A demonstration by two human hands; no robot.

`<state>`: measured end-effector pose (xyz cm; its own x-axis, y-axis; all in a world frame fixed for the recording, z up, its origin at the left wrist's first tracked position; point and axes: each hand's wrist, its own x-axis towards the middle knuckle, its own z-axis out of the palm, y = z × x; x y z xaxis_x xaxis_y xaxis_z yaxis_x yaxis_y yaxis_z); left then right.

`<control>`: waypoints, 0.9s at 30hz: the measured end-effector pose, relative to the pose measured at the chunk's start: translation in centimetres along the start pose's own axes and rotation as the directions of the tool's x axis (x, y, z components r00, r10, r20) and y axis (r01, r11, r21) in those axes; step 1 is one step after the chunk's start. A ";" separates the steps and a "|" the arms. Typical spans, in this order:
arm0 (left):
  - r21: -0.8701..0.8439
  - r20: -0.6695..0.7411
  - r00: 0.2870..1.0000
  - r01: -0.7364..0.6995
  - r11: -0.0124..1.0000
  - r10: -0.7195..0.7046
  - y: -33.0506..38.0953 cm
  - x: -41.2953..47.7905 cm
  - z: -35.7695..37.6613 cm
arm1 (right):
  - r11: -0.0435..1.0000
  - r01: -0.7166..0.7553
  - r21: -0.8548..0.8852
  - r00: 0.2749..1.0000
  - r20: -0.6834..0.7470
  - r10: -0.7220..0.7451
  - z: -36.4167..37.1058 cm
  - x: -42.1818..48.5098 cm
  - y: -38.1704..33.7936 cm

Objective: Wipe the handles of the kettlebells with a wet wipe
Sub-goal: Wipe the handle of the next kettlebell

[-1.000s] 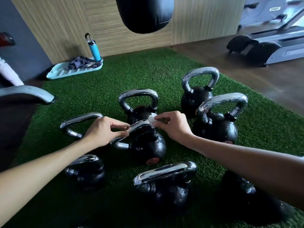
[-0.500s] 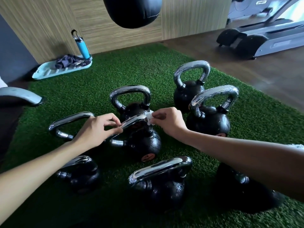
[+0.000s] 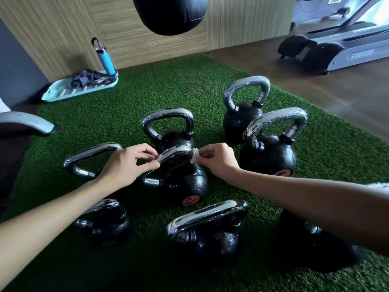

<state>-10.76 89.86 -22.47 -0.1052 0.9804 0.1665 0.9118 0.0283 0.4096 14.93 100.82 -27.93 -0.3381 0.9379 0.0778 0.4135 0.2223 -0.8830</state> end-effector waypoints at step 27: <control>-0.407 -0.047 0.992 0.090 0.909 -0.119 6.7 3.8 -0.1 | 0.898 -0.282 0.338 0.897 0.426 0.121 -4.2 2.5 -7.4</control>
<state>-5.10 93.78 -19.06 -0.2319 0.9597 0.1586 0.6577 0.0346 0.7525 14.55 102.67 -19.21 -0.6133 0.7542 -0.2345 0.1808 -0.1550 -0.9712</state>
